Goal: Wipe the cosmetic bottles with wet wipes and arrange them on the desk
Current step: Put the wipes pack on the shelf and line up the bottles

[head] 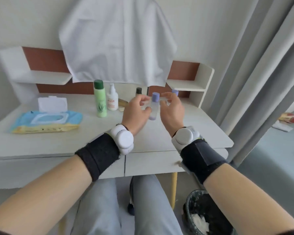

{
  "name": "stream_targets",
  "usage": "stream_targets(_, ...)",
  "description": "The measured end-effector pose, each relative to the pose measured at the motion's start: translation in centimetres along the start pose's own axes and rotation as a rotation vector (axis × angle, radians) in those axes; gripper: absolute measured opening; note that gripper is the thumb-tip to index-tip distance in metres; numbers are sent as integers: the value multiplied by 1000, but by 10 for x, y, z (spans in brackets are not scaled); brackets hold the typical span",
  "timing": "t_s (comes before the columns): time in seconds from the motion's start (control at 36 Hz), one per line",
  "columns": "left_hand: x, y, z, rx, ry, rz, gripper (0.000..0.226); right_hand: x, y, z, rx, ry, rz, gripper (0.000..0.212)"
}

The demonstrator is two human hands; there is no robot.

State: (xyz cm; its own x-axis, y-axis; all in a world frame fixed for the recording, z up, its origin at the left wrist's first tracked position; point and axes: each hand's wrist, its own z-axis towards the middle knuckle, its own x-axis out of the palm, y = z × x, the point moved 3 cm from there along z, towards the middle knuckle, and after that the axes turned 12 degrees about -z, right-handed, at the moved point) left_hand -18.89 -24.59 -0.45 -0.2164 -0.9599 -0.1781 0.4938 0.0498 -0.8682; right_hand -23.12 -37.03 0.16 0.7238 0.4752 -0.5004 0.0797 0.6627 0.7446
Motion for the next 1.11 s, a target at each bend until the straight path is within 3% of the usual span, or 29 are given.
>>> stream_targets(0.25, -91, 32, 24, -50, -267, 4, 19, 82, 66, 8, -74, 158, 88, 25)
stream_targets(0.39, -123, 50, 38, -80, -363, 88, 28, 113, 87, 13, -101, 207, 93, 18)
stream_targets(0.5, -138, 62, 49, -159, -345, 120, 45, 129, 99, 23, -156, 252, 89, 22)
stream_targets(0.67, -143, 84, 65, -270, -208, 184, 77, 156, 119, 39, -324, 496, -102, 45)
stream_targets(0.81, -152, 92, 78, -279, -118, 230, 45, 174, 129, 54, -368, 577, -165, 35)
stream_targets(0.97, -163, 104, 93, -295, -133, 184, 43, 189, 139, 72, -423, 653, -214, 37)
stream_targets(1.11, -171, 130, 104, -422, -153, 248, 43, 214, 154, 90, -415, 674, -296, 35)
